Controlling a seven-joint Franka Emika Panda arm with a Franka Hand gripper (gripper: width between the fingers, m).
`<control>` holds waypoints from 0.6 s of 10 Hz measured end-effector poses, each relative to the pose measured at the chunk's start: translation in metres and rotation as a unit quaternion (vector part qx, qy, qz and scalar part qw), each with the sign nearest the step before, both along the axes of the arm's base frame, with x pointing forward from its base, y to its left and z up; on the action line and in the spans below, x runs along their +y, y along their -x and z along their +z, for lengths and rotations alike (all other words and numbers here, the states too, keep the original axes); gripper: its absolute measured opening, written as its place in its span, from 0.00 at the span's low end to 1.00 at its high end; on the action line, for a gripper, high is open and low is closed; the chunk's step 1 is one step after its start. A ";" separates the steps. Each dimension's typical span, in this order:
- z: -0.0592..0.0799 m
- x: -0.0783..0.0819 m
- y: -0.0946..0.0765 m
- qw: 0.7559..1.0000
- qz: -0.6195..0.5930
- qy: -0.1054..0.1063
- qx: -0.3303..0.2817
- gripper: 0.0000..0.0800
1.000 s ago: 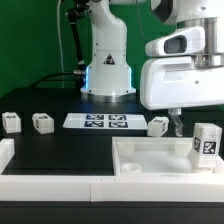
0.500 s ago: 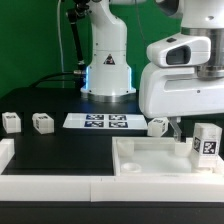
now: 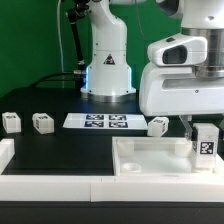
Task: Assemble square table
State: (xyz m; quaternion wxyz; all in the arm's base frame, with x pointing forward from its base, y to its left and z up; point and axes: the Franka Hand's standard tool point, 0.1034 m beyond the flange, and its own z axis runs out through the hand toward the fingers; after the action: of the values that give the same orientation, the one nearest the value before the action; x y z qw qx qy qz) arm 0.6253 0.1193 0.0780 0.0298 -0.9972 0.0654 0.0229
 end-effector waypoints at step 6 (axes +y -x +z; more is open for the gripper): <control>-0.001 -0.002 -0.004 0.938 -0.345 -0.015 0.007 0.36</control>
Offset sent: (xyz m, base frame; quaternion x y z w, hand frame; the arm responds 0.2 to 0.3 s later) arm -0.0046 -0.0049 -0.0087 0.0143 0.0257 0.2562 0.9662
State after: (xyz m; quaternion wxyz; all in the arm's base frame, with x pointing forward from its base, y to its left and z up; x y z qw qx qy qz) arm 0.6288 0.1174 0.0767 0.0505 -0.9125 0.4055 0.0187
